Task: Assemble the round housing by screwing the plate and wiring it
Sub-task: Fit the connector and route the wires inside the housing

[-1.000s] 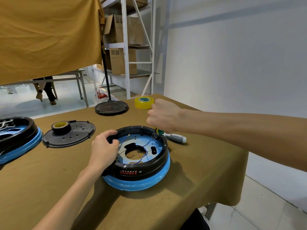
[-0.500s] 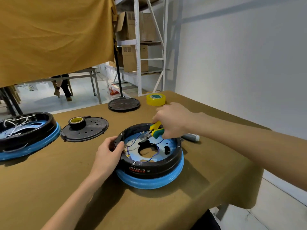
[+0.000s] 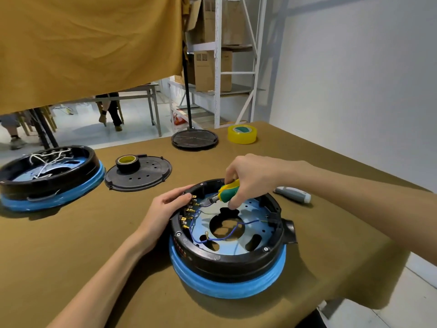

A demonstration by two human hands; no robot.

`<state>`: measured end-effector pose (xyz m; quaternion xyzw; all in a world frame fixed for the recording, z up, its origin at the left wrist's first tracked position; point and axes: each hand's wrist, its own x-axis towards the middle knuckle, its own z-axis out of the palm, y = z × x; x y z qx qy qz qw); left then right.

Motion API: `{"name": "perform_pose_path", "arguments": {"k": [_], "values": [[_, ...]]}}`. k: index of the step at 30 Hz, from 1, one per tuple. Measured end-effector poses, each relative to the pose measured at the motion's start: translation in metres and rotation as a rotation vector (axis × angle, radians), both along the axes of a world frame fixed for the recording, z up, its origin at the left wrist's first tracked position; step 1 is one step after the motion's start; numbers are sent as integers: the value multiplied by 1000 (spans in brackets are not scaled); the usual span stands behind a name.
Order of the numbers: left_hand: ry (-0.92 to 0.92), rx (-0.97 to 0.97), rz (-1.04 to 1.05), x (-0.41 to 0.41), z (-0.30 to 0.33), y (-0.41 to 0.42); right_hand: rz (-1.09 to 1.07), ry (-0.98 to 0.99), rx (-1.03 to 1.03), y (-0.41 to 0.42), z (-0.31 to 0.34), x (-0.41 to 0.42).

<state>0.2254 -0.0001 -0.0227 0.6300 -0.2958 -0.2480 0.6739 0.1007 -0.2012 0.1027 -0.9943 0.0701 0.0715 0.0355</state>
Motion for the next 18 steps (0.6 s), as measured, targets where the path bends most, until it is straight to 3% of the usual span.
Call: {"name": "perform_pose_path", "arguments": {"k": [4,11,18], "values": [[12,-20,14,-2,0,1,-34,-12,-16,-4,1,19],[16,14,28,1,-1,1,-59,195,95,-11,1,54],[-2,15,31,2,0,2,-35,252,33,-8,8,68]]}}
